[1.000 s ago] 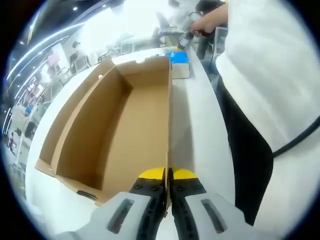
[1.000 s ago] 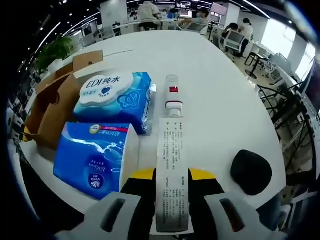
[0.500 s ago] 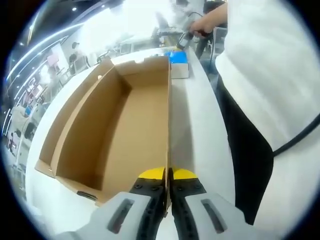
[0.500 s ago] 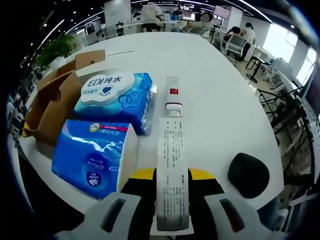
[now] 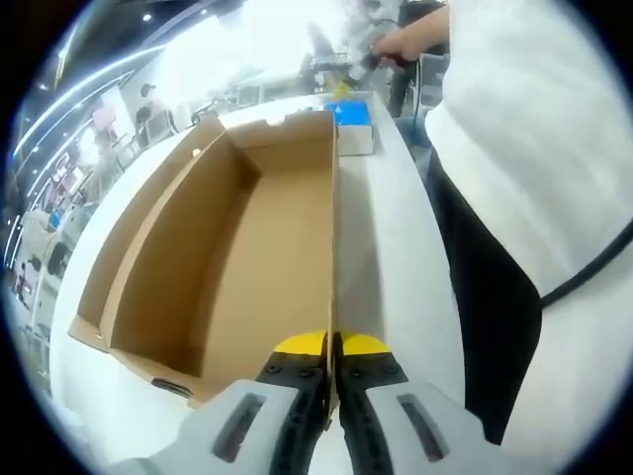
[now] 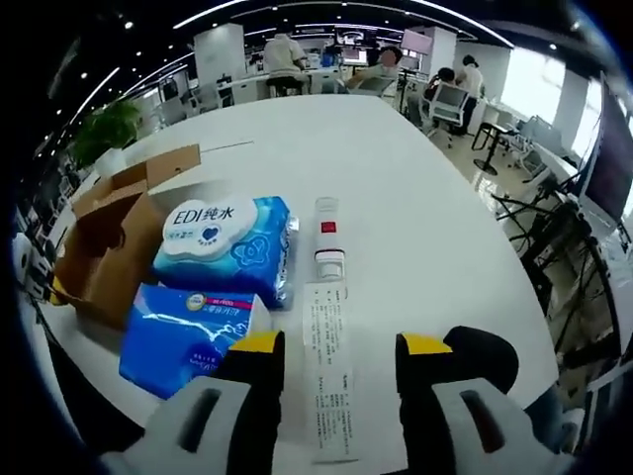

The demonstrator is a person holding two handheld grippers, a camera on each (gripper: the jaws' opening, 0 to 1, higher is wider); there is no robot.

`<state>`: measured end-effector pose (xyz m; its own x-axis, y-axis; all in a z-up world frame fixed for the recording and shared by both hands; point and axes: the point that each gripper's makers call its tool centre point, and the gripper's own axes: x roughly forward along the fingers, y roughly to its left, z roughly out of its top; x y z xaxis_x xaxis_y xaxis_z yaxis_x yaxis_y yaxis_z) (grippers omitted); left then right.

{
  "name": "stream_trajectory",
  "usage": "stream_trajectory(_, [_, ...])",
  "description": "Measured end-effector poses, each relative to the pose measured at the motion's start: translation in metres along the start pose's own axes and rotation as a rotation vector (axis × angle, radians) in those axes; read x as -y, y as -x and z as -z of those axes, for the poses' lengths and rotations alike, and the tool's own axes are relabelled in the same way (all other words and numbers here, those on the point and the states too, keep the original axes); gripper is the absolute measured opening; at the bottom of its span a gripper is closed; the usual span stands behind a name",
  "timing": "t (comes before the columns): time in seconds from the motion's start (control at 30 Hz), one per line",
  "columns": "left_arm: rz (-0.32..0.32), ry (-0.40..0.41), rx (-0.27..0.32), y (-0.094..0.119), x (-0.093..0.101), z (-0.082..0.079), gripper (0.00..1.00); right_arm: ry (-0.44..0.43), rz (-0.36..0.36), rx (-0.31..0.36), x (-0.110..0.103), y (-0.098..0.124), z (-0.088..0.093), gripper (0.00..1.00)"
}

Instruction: Operate the shoe box by opening the lid, removing the specified soft item, and placing it in the target area until the item is outside and the box remains undamaged.

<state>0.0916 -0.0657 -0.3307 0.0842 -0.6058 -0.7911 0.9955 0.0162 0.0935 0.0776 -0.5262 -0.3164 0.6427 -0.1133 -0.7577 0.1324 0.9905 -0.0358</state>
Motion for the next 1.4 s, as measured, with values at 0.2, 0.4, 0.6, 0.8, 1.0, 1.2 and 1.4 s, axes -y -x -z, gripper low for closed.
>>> stream_trajectory(0.2, [0.003, 0.0, -0.002, 0.0, 0.0, 0.0, 0.02, -0.192, -0.014, 0.112, 0.005, 0.011, -0.024, 0.69])
stream_trajectory(0.4, [0.0, -0.003, -0.001, 0.0, 0.0, 0.0, 0.02, -0.289, -0.058, 0.185, -0.013, 0.027, -0.044, 0.87])
stream_trajectory(0.6, [-0.003, -0.004, 0.0, 0.0, 0.0, -0.001, 0.02, -0.307, -0.048, 0.255, -0.027, 0.047, -0.063, 0.93])
stream_trajectory(0.8, [-0.005, -0.006, 0.003, 0.0, 0.0, -0.002, 0.02, -0.479, -0.145, 0.368, -0.04, 0.063, -0.087, 0.95])
stream_trajectory(1.0, [-0.006, -0.005, 0.003, 0.0, 0.0, -0.002, 0.02, -0.541, -0.149, 0.436, -0.029, 0.077, -0.094, 0.94])
stream_trajectory(1.2, [-0.004, -0.012, 0.005, 0.0, 0.0, -0.002, 0.02, -0.516, -0.159, 0.518, -0.029, 0.096, -0.107, 0.89])
stream_trajectory(1.4, [-0.002, -0.017, 0.01, 0.0, 0.0, -0.002, 0.02, -0.477, -0.145, 0.558, -0.027, 0.107, -0.115, 0.87])
